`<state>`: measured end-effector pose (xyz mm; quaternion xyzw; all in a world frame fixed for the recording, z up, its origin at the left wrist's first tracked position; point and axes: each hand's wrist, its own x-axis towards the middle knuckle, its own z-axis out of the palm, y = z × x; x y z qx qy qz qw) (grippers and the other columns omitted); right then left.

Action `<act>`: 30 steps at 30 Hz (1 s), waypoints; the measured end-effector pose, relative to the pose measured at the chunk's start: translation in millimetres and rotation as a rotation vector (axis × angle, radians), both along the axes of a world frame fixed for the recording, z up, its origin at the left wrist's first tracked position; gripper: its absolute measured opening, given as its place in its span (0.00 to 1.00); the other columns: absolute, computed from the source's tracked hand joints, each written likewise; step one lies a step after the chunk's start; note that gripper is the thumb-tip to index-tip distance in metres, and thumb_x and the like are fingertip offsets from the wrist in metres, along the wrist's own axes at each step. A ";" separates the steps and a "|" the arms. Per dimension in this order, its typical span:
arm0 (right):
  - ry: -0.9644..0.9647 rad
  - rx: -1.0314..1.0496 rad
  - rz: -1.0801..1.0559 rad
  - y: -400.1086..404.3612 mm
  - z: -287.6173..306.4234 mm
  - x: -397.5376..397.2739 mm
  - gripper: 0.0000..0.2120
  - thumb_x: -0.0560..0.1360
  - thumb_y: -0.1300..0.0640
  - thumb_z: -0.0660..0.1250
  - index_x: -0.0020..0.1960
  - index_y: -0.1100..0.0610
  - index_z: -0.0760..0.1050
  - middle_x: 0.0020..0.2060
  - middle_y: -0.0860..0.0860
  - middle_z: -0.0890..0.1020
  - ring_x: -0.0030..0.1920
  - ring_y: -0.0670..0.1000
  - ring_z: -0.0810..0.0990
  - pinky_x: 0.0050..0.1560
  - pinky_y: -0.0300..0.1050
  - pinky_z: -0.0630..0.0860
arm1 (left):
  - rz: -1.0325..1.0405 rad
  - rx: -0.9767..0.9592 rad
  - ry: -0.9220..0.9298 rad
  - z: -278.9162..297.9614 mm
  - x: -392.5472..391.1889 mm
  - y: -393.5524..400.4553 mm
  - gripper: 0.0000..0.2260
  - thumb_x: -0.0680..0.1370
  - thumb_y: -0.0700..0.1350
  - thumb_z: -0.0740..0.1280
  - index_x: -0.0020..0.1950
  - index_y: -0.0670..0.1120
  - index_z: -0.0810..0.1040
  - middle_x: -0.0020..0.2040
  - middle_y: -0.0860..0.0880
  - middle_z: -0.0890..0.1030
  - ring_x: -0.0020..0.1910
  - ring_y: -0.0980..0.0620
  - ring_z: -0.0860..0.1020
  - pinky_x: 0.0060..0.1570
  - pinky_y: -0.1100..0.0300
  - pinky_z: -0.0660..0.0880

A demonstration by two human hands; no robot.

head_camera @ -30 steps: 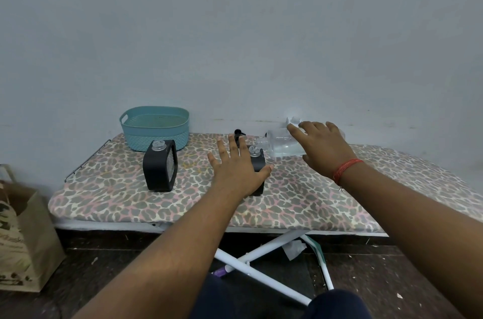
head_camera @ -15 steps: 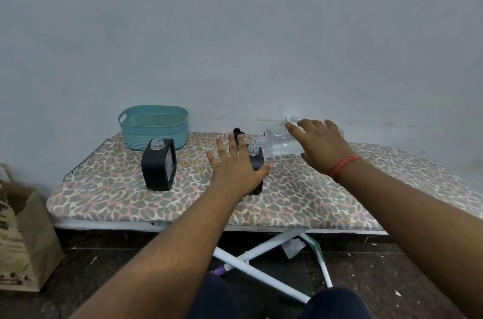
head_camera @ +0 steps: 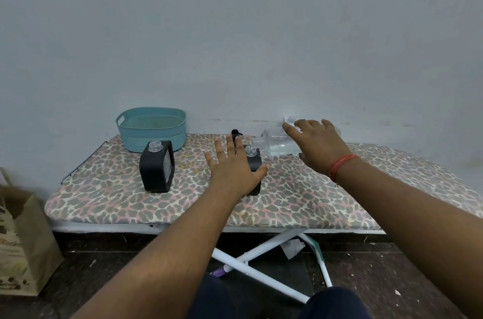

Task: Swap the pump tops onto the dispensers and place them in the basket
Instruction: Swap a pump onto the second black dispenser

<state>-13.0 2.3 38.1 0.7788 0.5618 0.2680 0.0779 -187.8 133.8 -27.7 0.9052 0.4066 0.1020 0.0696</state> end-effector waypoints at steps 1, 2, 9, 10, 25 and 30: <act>0.001 0.001 0.000 0.0 -0.1 -0.3 0.37 0.74 0.54 0.71 0.77 0.50 0.56 0.71 0.57 0.70 0.68 0.60 0.72 0.70 0.66 0.65 | 0.000 0.003 -0.004 -0.4 0.0 0.1 0.49 0.76 0.76 0.49 0.83 0.45 0.37 0.83 0.43 0.39 0.81 0.36 0.36 0.75 0.29 0.42; 0.004 0.003 0.000 0.0 -0.2 -0.5 0.37 0.74 0.54 0.71 0.77 0.50 0.56 0.71 0.57 0.70 0.67 0.61 0.72 0.69 0.66 0.65 | 0.000 0.005 -0.006 -0.9 0.3 0.4 0.49 0.76 0.76 0.49 0.83 0.45 0.37 0.84 0.43 0.39 0.81 0.36 0.36 0.75 0.29 0.42; -0.008 -0.001 -0.003 0.1 1.0 -0.6 0.36 0.73 0.56 0.71 0.76 0.50 0.57 0.70 0.57 0.70 0.67 0.61 0.73 0.69 0.66 0.65 | 0.005 0.013 -0.001 -1.1 0.4 0.8 0.49 0.76 0.76 0.49 0.83 0.44 0.38 0.84 0.43 0.40 0.81 0.36 0.37 0.75 0.29 0.42; -0.011 -0.002 -0.003 0.2 1.2 -0.6 0.36 0.73 0.56 0.71 0.76 0.50 0.57 0.70 0.57 0.71 0.66 0.61 0.73 0.69 0.66 0.66 | 0.006 0.012 -0.001 -1.2 0.3 0.6 0.49 0.76 0.76 0.49 0.83 0.44 0.38 0.84 0.43 0.41 0.81 0.36 0.37 0.75 0.29 0.42; -0.013 -0.004 -0.006 -0.2 0.8 -2.1 0.36 0.74 0.56 0.70 0.76 0.50 0.56 0.70 0.57 0.70 0.67 0.61 0.73 0.69 0.67 0.65 | 0.003 0.007 -0.001 -1.6 0.2 0.3 0.49 0.76 0.76 0.49 0.83 0.44 0.38 0.84 0.43 0.41 0.81 0.37 0.37 0.76 0.30 0.42; -0.018 -0.006 -0.009 0.0 -0.2 -0.9 0.36 0.74 0.57 0.71 0.76 0.50 0.56 0.70 0.57 0.71 0.66 0.61 0.73 0.69 0.67 0.66 | 0.001 0.009 0.005 0.2 0.1 -1.0 0.48 0.76 0.75 0.49 0.83 0.44 0.39 0.84 0.43 0.41 0.81 0.37 0.37 0.76 0.30 0.42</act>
